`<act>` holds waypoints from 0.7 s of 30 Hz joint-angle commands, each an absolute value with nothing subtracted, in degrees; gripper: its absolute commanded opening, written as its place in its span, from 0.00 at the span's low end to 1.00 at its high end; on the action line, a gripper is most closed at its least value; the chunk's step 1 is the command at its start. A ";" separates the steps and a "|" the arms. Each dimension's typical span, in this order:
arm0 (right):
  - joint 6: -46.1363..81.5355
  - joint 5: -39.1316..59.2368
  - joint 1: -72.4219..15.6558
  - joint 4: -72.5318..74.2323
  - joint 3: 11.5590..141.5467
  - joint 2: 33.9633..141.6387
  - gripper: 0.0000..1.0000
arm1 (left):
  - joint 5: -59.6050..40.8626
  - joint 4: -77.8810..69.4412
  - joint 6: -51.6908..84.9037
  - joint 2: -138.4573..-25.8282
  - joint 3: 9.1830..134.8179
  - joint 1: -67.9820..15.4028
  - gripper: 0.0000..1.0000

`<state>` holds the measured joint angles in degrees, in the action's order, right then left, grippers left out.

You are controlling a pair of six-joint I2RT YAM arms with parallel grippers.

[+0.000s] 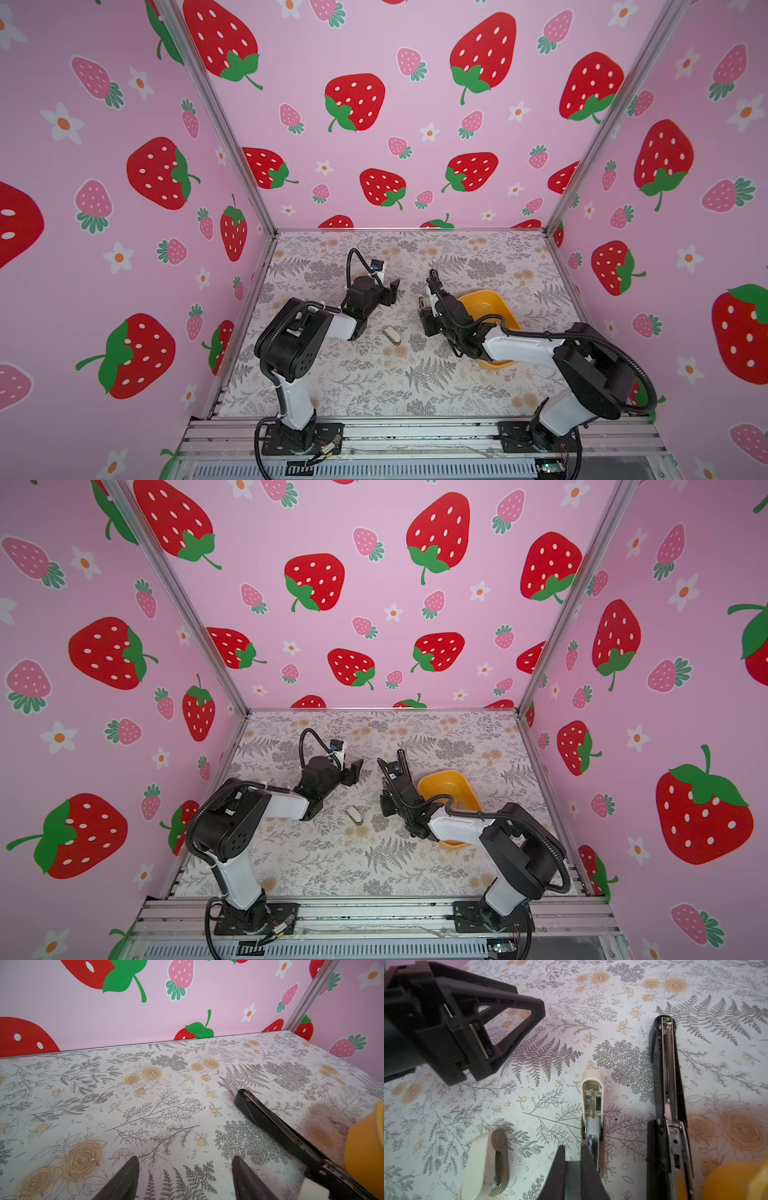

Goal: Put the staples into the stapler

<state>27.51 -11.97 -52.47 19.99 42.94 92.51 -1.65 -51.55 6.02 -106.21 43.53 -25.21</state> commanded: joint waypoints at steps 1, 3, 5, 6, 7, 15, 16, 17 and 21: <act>29.32 -12.63 -52.65 19.26 44.71 94.59 0.11 | -3.01 -55.29 6.21 -105.10 42.24 -24.94 0.72; 29.57 -13.12 -52.71 18.83 45.22 95.73 0.10 | -2.78 -55.42 6.07 -105.18 42.20 -25.04 0.72; 29.61 -13.79 -52.73 18.33 45.59 96.44 0.10 | -2.34 -53.96 5.53 -105.12 42.92 -25.38 0.72; 29.60 -14.27 -52.71 18.20 45.62 96.58 0.10 | -1.83 -53.11 5.10 -105.20 43.44 -25.78 0.72; 29.55 -14.77 -52.71 18.13 45.70 96.77 0.10 | -1.30 -52.25 4.67 -105.29 43.99 -26.12 0.72; 30.06 -16.60 -52.57 16.27 47.55 99.30 0.10 | 0.00 -53.41 4.35 -105.14 43.18 -26.59 0.71; 30.14 -16.74 -52.66 16.26 47.55 99.43 0.10 | 0.00 -53.29 4.39 -105.12 43.32 -26.71 0.71; 30.11 -16.85 -52.62 16.26 47.59 99.51 0.10 | 0.03 -53.33 4.42 -105.14 43.31 -26.63 0.71; 30.06 -17.47 -52.64 16.26 47.64 99.75 0.10 | 0.09 -53.43 4.38 -105.12 43.24 -26.63 0.71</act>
